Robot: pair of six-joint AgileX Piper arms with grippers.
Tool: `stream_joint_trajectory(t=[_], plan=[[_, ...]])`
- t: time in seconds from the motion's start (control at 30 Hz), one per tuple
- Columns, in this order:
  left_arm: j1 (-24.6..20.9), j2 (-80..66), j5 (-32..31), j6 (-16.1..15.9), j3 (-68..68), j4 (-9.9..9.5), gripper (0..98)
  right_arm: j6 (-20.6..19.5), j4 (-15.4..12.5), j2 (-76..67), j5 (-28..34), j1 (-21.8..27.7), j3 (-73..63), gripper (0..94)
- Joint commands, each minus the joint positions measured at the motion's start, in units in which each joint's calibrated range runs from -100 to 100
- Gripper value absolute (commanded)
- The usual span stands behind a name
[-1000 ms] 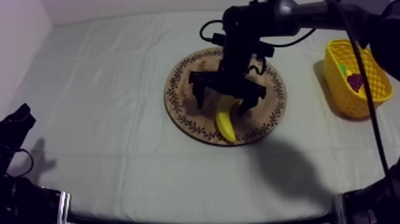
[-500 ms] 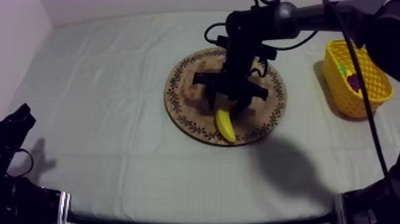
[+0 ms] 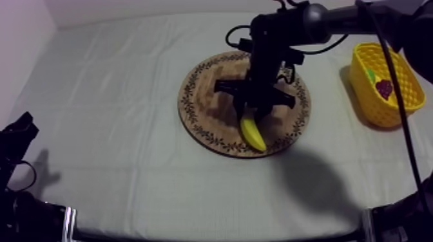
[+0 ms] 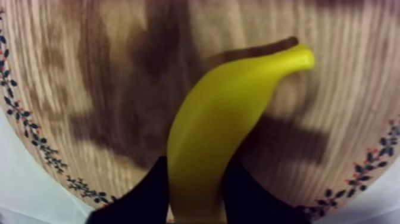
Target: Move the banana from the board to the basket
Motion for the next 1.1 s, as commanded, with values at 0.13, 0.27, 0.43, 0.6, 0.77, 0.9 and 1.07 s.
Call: stream_joint_trajectory(t=[0.13,0.27,0.43,0.6,0.77,0.9,1.07], plan=[[0.0,0.0,0.0,0.0,0.0,-0.01,0.1,0.1,0.7,-4.1,0.9,0.0,0.2,15.8],[0.0,0.0,0.0,0.0,0.0,-0.01,0.1,0.2,1.8,-8.4,2.8,-0.1,0.6,16.5],[0.0,0.0,0.0,0.0,0.0,-0.01,0.1,0.7,3.3,-14.9,5.9,-0.5,1.7,17.2],[0.0,0.0,0.0,0.0,0.0,-0.01,0.1,1.5,4.2,-21.9,10.3,-0.7,1.9,17.6],[0.0,0.0,0.0,0.0,0.0,-0.01,0.1,2.4,4.5,-28.2,15.3,-0.3,-1.3,18.2],[0.0,0.0,0.0,0.0,0.0,-0.01,0.1,3.3,4.8,-32.1,19.2,-0.1,-5.9,18.8],[0.0,0.0,0.0,0.0,0.0,-0.01,0.1,4.7,5.2,-34.8,23.7,0.3,-11.1,19.8]])
